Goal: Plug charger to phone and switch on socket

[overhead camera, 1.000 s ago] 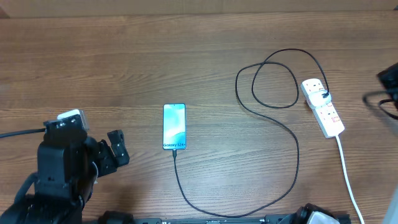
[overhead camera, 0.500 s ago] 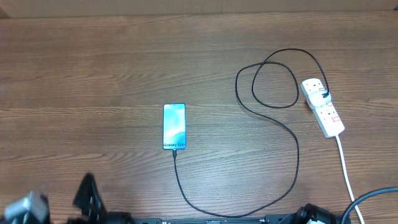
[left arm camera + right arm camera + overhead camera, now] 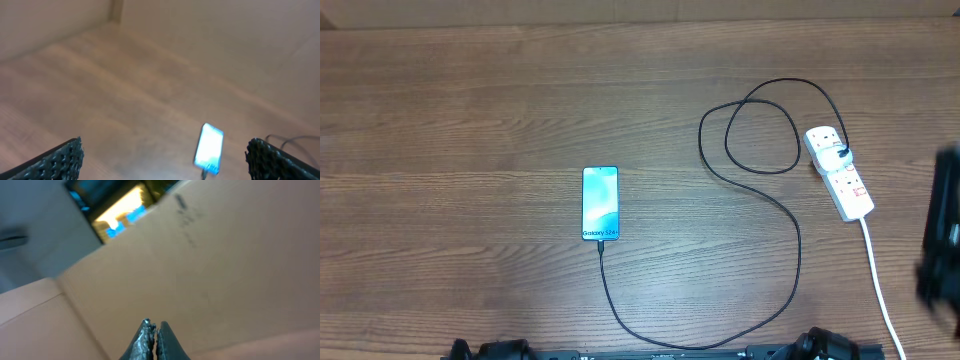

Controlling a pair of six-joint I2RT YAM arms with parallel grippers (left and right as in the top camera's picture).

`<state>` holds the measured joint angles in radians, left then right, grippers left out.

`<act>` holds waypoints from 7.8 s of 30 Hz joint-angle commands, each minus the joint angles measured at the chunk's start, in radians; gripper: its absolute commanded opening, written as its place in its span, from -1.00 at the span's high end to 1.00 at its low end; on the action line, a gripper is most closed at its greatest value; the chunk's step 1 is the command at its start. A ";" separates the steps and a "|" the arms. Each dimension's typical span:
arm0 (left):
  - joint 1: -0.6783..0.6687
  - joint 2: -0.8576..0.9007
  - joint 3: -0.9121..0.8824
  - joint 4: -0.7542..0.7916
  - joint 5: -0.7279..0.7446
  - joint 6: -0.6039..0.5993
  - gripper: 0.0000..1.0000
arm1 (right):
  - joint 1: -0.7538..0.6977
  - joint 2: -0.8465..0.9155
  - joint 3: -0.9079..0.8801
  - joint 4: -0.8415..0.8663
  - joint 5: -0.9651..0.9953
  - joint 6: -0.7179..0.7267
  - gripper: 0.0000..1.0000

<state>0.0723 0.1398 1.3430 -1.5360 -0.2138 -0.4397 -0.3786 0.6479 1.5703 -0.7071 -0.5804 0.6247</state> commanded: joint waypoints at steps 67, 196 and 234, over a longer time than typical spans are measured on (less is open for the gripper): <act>0.026 -0.012 0.000 -0.038 -0.006 -0.013 -1.00 | 0.429 -0.639 -1.090 0.620 0.486 -0.180 -1.00; 0.039 -0.135 -0.033 -0.113 0.000 -0.017 -0.99 | 0.429 -0.644 -1.563 0.626 0.586 -0.473 -1.00; 0.037 -0.137 -1.024 1.077 0.487 0.111 -1.00 | 0.429 -0.644 -1.563 0.626 0.586 -0.473 -1.00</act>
<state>0.1047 0.0093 0.4221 -0.5598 0.1555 -0.3557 0.0525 0.0147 0.0185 -0.0834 0.0071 0.1566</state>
